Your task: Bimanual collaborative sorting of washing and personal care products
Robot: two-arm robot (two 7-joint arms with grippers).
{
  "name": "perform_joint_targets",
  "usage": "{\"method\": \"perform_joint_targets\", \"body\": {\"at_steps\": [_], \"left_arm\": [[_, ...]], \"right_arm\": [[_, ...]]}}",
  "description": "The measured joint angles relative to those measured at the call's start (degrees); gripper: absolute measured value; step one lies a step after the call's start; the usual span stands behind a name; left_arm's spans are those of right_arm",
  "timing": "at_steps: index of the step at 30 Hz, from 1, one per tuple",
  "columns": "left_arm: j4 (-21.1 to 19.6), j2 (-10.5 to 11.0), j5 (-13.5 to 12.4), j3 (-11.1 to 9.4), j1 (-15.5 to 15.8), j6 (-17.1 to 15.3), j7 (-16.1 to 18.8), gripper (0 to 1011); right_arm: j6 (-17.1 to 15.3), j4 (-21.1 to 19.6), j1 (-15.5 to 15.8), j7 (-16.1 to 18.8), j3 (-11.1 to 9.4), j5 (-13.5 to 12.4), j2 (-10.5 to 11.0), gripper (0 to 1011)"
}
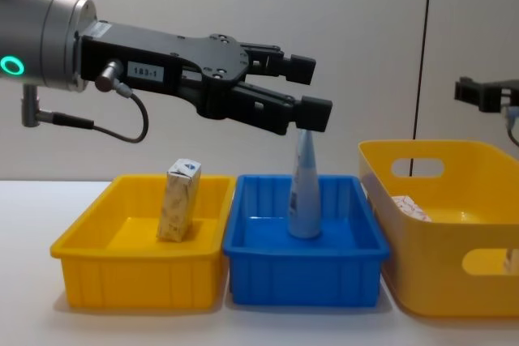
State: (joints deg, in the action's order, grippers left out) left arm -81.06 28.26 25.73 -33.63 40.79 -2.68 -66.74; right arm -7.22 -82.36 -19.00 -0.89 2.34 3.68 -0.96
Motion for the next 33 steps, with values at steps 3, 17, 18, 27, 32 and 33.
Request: {"method": "perform_joint_targets", "body": {"at_steps": [3,17,18,27,32,33], "left_arm": [[0.0,0.0,0.0,0.0,0.0,0.0,0.0,1001],[0.0,0.0,0.0,0.0,0.0,0.0,0.0,1001],[0.0,0.0,0.0,0.0,0.0,0.0,0.0,1001],[0.0,0.0,0.0,0.0,0.0,0.0,0.0,1001],[0.0,0.0,0.0,0.0,0.0,0.0,0.0,1001],[0.0,0.0,0.0,0.0,0.0,0.0,0.0,1001]], "right_arm": [[0.1,-0.6,0.1,1.9,-0.3,-1.5,0.4,977],[-0.2,-4.5,1.6,13.9,-1.8,-9.0,4.9,1000],[-0.3,-4.8,1.8,14.7,-1.9,-9.3,5.4,1000],[-0.5,-7.2,3.7,22.0,-3.0,-13.0,9.8,1000],[-0.7,-8.7,5.1,24.0,-3.4,-14.0,11.5,1000],[-0.7,-8.9,5.3,24.2,-3.4,-14.1,11.7,1000]]}}
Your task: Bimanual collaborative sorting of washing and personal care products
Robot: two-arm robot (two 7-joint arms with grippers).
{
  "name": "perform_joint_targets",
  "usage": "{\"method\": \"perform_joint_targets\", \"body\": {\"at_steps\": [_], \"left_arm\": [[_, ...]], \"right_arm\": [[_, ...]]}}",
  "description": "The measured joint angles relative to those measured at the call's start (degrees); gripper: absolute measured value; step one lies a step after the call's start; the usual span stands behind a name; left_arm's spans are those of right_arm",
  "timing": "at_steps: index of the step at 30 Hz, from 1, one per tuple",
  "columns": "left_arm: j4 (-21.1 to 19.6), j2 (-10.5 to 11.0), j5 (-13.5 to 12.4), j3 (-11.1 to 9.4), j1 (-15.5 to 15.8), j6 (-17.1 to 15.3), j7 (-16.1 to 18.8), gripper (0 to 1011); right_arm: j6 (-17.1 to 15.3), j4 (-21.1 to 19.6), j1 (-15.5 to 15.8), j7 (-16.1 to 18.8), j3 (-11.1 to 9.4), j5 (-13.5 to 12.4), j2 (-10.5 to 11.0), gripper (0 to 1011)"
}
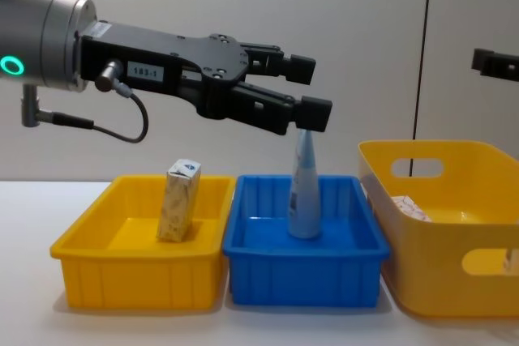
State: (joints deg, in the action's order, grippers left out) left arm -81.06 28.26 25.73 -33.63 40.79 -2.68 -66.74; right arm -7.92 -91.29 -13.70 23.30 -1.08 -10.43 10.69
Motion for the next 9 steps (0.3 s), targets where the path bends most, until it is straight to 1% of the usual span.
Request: {"method": "perform_joint_targets", "body": {"at_steps": [4,9], "left_arm": [[0.0,0.0,0.0,0.0,0.0,0.0,0.0,1001],[0.0,0.0,0.0,0.0,0.0,0.0,0.0,1001]], "right_arm": [[-0.1,-0.8,0.7,1.0,-0.2,-0.6,0.9,1000],[-0.2,-1.4,1.2,1.8,-0.3,-1.0,1.4,1000]]}}
